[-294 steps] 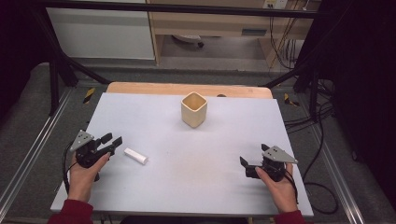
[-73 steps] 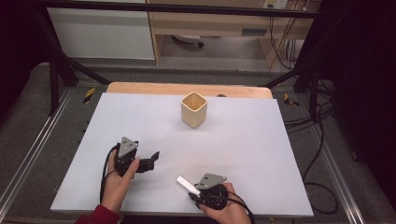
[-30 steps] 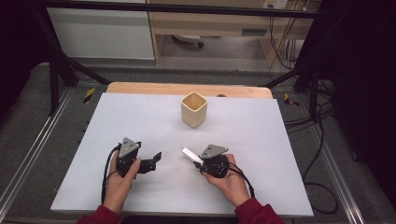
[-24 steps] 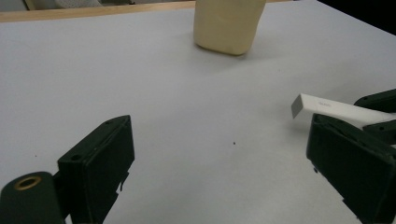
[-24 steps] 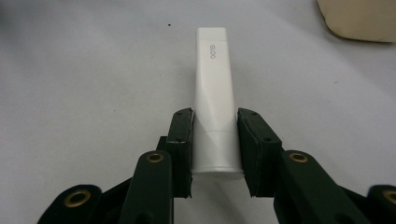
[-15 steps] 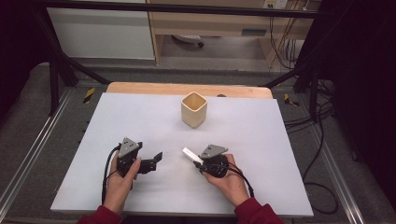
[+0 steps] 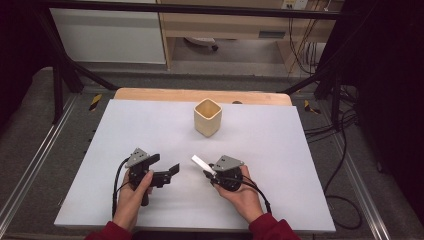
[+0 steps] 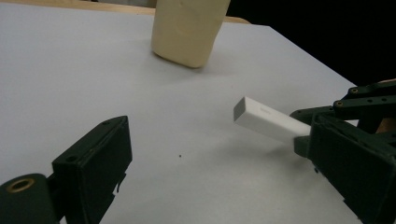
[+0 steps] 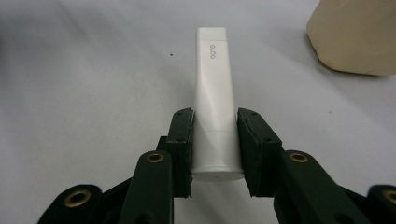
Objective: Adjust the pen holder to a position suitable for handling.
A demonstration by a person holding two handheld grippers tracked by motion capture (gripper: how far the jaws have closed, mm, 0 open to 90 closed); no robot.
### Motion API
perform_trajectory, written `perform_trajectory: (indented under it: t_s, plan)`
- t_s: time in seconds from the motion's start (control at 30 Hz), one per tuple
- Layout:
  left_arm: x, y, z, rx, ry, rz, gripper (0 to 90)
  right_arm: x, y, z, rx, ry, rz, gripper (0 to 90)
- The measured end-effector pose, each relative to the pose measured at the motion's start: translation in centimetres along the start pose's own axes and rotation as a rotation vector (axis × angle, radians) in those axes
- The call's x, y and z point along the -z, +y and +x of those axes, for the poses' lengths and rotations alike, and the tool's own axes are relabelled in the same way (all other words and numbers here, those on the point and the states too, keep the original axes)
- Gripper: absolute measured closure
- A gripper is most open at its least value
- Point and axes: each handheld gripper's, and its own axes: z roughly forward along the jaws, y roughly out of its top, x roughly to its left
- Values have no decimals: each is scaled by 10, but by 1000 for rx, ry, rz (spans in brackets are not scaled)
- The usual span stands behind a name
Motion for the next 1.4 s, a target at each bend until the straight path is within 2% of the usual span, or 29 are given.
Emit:
perform_trajectory:
  t_s: [0.27, 0.57, 0.83, 1.13, 1.4]
  plan:
    - [-2, 0, -4, 30, -34, -4, 68, 1, 4, 8, 17, 19, -36, 672]
    - [-1, 1, -8, 73, -81, -40, 45, 4, 9, 16, 30, 26, -90, 672]
    - [1, 2, -12, 77, -100, -65, 45, 6, 12, 21, 24, 14, -136, 672]
    - [0, 1, -19, 92, -147, -78, 52, 12, 15, 24, 16, 14, -202, 672]
    - [1, 2, -20, 119, -180, -109, 54, 15, 18, 26, 13, 17, -232, 672]
